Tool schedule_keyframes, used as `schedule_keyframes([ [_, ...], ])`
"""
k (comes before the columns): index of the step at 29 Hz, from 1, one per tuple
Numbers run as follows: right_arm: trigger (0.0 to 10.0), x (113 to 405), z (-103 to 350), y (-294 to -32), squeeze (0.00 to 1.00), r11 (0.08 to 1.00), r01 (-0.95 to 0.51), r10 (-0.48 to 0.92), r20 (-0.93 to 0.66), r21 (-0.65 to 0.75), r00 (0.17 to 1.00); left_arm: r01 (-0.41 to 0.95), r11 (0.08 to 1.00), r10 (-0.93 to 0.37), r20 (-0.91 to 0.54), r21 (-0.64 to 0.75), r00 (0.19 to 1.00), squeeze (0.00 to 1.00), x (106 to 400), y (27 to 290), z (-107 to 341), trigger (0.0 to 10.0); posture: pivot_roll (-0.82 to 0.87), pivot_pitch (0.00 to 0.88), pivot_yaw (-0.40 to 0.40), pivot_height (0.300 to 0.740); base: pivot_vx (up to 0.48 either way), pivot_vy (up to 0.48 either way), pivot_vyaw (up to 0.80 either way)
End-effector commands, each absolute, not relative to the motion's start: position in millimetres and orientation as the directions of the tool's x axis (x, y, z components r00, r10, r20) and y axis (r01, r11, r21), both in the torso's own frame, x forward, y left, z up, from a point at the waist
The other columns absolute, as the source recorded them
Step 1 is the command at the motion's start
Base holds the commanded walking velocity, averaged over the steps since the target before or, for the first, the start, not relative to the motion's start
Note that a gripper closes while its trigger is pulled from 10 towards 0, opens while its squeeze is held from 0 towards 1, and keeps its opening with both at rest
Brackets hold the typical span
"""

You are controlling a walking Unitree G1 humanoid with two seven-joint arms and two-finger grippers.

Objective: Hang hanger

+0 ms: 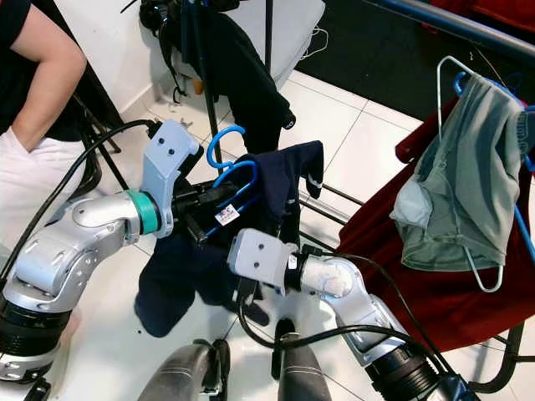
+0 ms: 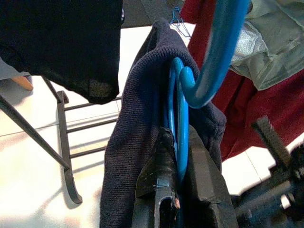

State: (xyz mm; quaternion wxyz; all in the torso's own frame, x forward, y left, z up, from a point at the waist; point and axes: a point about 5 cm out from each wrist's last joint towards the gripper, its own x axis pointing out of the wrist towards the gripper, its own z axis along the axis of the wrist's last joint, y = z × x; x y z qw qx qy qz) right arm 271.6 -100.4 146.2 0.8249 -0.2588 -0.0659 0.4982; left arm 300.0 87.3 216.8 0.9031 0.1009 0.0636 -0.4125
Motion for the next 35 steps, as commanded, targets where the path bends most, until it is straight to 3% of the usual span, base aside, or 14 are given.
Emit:
schedule_keyframes([
  [1, 10.0, 279, 136, -117, 0.00, 0.418, -0.756, 0.791, -0.208, -0.504, 0.576, 0.764, 0.631, -0.738, -0.201, 0.131, 0.644, 0.00, 297, 88, 217, 10.0, -0.01, 0.180, 0.130, 0.740, 0.000, 0.000, 0.00],
  [6, 10.0, 283, 128, -127, 0.00, 0.383, -0.737, 0.744, -0.287, -0.557, 0.603, 0.765, 0.631, -0.738, -0.201, 0.131, 0.644, 0.00, 297, 88, 217, 10.0, -0.01, 0.182, 0.133, 0.740, 0.000, 0.000, 0.00],
  [10, 10.0, 274, 128, -119, 0.00, 0.322, -0.796, 0.796, -0.308, -0.513, 0.521, 0.766, 0.629, -0.740, -0.202, 0.132, 0.642, 0.00, 297, 87, 217, 10.0, -0.01, 0.182, 0.134, 0.740, 0.000, 0.000, 0.00],
  [16, 10.0, 272, 137, -102, 0.00, 0.371, -0.792, 0.844, -0.181, -0.485, 0.505, 0.766, 0.630, -0.741, -0.197, 0.130, 0.642, 0.00, 298, 86, 218, 10.0, -0.01, 0.185, 0.134, 0.740, 0.000, 0.000, 0.00],
  [18, 10.0, 275, 151, -92, 1.00, 0.466, -0.803, 0.857, -0.034, -0.371, 0.514, 0.767, 0.629, -0.742, -0.197, 0.130, 0.641, 0.00, 298, 86, 218, 10.0, -0.01, 0.186, 0.134, 0.740, 0.000, 0.000, 0.00],
  [19, 10.0, 275, 151, -92, 1.00, 0.466, -0.803, 0.857, -0.034, -0.371, 0.514, 0.767, 0.629, -0.742, -0.197, 0.130, 0.641, 0.00, 298, 86, 218, 10.0, -0.01, 0.186, 0.134, 0.740, 0.000, 0.000, 0.00],
  [22, 10.0, 272, 166, -84, 1.00, 0.497, -0.850, 0.868, 0.111, -0.178, 0.484, 0.767, 0.629, -0.741, -0.197, 0.129, 0.641, 0.00, 297, 86, 218, 10.0, -0.01, 0.187, 0.133, 0.740, 0.000, 0.000, 0.00],
  [33, 10.0, 260, 166, -99, 1.00, 0.467, -0.878, 0.884, 0.088, -0.102, 0.460, 0.765, 0.632, -0.741, -0.194, 0.125, 0.643, 0.00, 297, 85, 218, 10.0, -0.02, 0.195, 0.122, 0.740, 0.000, 0.000, 0.00],
  [34, 10.0, 252, 169, -109, 0.00, 0.462, -0.886, 0.884, 0.106, -0.045, 0.456, 0.763, 0.635, -0.740, -0.188, 0.119, 0.646, 0.00, 297, 85, 218, 10.0, -0.03, 0.199, 0.120, 0.740, 0.000, 0.000, 0.00],
  [35, 10.0, 252, 169, -109, 0.00, 0.462, -0.886, 0.884, 0.106, -0.045, 0.456, 0.763, 0.635, -0.740, -0.188, 0.119, 0.646, 0.00, 297, 85, 218, 10.0, -0.03, 0.199, 0.120, 0.740, 0.000, 0.000, 0.00],
])
